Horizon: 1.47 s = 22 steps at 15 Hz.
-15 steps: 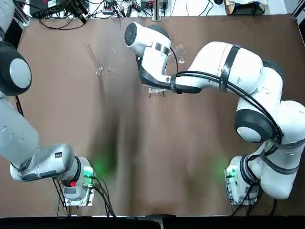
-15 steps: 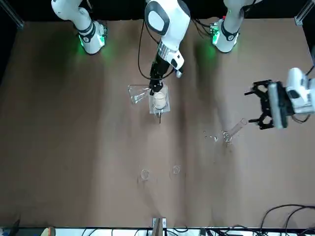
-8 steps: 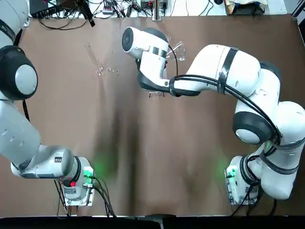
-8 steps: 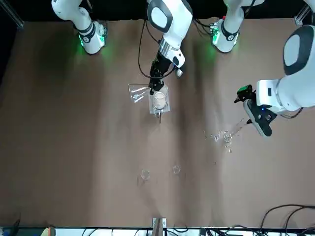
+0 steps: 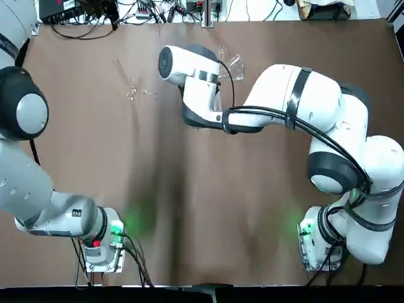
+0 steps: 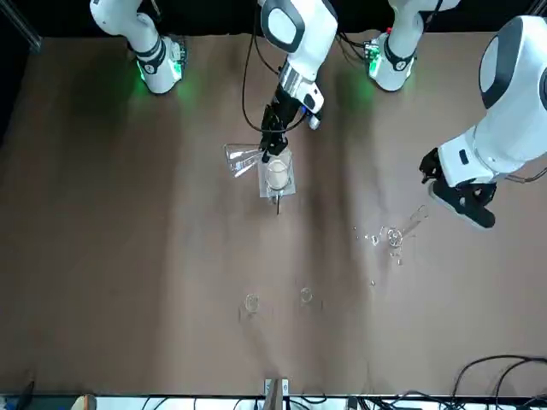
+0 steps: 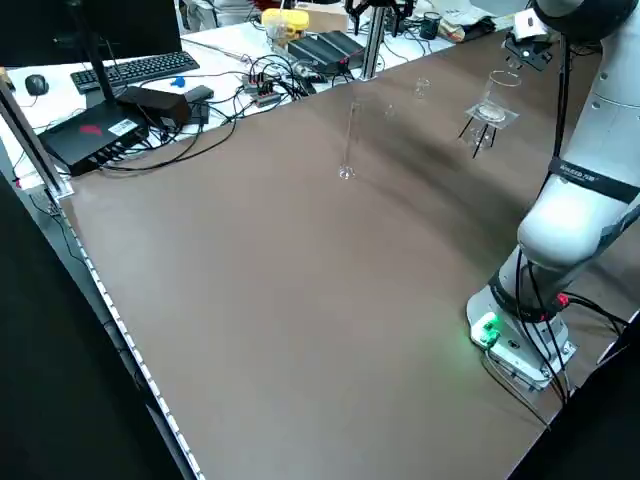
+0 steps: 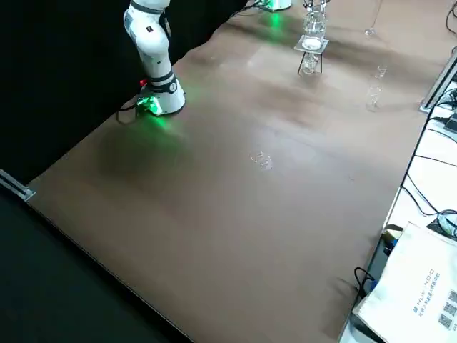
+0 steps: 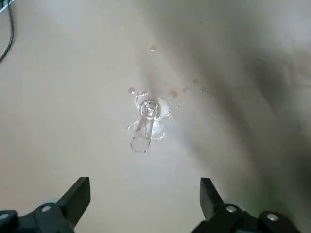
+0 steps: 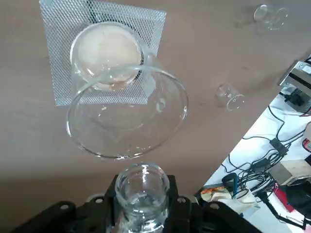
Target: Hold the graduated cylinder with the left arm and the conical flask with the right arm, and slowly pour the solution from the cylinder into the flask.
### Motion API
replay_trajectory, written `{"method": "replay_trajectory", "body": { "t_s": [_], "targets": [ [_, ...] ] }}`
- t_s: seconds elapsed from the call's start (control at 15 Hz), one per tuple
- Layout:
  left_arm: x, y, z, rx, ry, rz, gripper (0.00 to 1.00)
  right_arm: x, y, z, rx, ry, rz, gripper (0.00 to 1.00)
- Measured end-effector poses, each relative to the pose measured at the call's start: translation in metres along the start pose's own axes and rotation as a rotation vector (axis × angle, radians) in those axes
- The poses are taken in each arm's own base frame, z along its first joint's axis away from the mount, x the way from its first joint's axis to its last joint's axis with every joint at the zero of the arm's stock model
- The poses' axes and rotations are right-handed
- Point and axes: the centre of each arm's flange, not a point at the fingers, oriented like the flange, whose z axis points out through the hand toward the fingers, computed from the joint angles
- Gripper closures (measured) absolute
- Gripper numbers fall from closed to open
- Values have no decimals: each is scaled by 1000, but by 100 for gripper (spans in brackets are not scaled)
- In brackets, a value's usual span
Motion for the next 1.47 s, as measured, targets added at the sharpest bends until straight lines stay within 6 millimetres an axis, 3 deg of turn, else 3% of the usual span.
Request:
{"method": "replay_trajectory", "body": {
  "t_s": [0.53, 0.93, 1.2, 1.47],
  "targets": [
    [-19, -1, 11, 18, -150, -322, 0, 10, -10, 0, -23, -40, -28, 61],
    [-30, -13, 14, 23, -188, -477, 0, 14, -14, -2, -35, -61, -51, 61],
    [-33, -13, 14, 26, -206, -501, 0, 15, -15, -2, -36, -64, -55, 61],
    [-39, -26, 15, 21, -208, -519, 0, 15, -15, -2, -36, -65, -55, 61]
  ]
}}
